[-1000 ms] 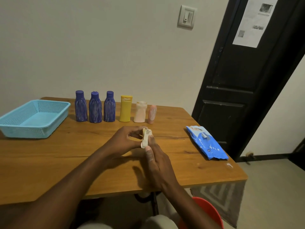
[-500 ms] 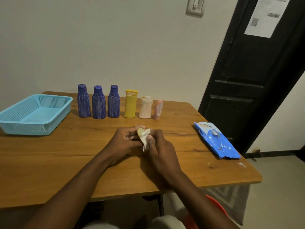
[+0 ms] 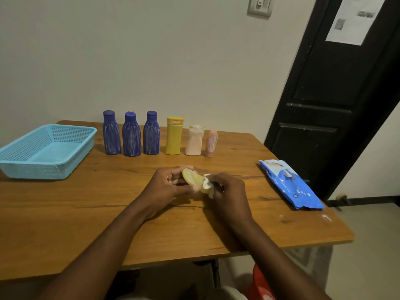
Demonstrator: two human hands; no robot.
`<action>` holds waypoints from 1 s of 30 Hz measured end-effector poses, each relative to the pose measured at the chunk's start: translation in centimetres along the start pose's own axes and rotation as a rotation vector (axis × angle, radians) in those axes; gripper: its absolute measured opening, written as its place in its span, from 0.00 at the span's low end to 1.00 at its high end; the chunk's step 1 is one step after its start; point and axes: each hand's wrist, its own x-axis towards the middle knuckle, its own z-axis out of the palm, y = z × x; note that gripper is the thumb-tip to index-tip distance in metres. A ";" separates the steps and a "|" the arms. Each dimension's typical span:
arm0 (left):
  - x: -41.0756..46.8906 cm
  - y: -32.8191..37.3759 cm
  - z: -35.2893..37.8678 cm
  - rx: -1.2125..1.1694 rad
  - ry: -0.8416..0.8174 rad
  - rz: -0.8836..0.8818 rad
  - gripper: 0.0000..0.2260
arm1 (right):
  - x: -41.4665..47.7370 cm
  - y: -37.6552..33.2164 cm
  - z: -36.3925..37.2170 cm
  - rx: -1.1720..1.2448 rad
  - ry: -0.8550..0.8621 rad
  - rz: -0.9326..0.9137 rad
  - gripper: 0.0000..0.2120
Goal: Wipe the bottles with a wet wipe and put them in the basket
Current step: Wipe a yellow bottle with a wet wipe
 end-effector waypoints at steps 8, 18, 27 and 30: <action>-0.3 0.5 0.0 0.021 -0.013 0.006 0.25 | -0.3 -1.0 1.9 -0.011 0.011 -0.127 0.15; -0.1 0.4 0.2 -0.009 -0.023 0.010 0.23 | -1.3 1.3 -1.5 -0.209 -0.090 -0.020 0.12; -0.3 0.7 0.3 -0.013 0.016 -0.007 0.20 | -2.4 0.0 0.4 -0.191 -0.107 0.027 0.19; -0.2 0.8 0.3 -0.025 0.033 -0.032 0.18 | -3.8 -0.1 0.2 -0.258 -0.106 -0.001 0.19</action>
